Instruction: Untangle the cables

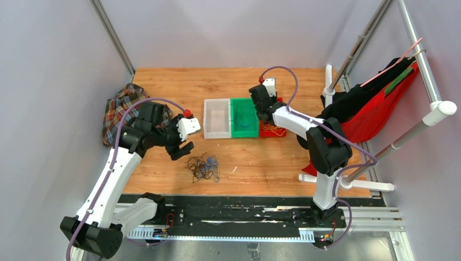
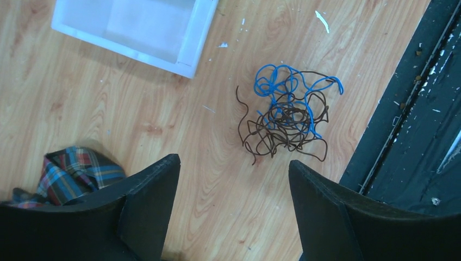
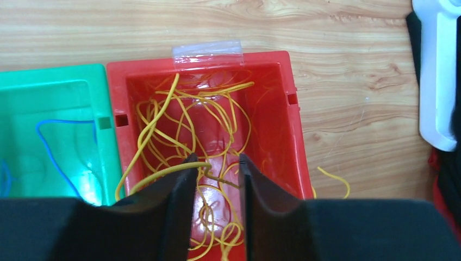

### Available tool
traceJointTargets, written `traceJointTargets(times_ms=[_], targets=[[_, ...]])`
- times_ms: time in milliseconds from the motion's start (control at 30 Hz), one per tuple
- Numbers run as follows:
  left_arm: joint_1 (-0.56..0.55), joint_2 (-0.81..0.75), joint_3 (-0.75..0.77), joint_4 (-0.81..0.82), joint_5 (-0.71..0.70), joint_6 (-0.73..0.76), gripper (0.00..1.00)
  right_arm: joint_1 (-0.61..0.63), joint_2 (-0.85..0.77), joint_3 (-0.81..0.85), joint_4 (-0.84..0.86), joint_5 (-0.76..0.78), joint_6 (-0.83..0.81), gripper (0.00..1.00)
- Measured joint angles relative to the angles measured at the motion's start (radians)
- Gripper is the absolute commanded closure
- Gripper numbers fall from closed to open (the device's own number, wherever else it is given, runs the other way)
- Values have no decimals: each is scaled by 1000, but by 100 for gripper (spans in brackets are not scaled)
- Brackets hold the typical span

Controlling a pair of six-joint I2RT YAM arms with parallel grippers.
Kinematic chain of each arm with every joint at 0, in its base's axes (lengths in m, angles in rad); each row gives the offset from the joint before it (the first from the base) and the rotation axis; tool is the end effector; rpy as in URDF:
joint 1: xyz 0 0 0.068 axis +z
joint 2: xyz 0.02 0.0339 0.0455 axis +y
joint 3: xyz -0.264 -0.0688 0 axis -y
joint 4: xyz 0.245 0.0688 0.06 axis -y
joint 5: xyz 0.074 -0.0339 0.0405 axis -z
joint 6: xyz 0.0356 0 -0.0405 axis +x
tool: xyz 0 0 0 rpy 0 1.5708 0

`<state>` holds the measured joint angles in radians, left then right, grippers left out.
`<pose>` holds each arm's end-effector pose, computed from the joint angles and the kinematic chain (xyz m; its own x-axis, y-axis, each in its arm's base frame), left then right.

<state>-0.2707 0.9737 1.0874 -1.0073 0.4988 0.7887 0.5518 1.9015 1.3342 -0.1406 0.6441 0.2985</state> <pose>0.1632 -0.0630 0.3372 -0.1577 0.6903 -0.7061 0.9018 0.3920 0.1818 0.3709 0.2032 0.2155 -0.5383 -0.0552 -0.8410 0.1335 0.9797 -0.1498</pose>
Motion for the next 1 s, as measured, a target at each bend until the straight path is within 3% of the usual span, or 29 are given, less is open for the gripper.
traceJointTargets(times_ms=[100, 267, 533, 667, 1000], targets=[[0, 35, 0, 0, 5, -7, 23, 0, -17, 0, 0, -25, -3, 46], [0, 75, -2, 1, 13, -6, 26, 0, -97, 0, -8, -45, -20, 44], [0, 129, -57, 45, 48, -22, 42, 15, -335, -99, 30, -98, -29, 42], [0, 197, -110, 92, 51, 7, 43, 113, -451, -241, 101, -126, -30, 43], [0, 403, -185, 218, -2, 149, 54, 385, -524, -512, 240, -194, 11, 47]])
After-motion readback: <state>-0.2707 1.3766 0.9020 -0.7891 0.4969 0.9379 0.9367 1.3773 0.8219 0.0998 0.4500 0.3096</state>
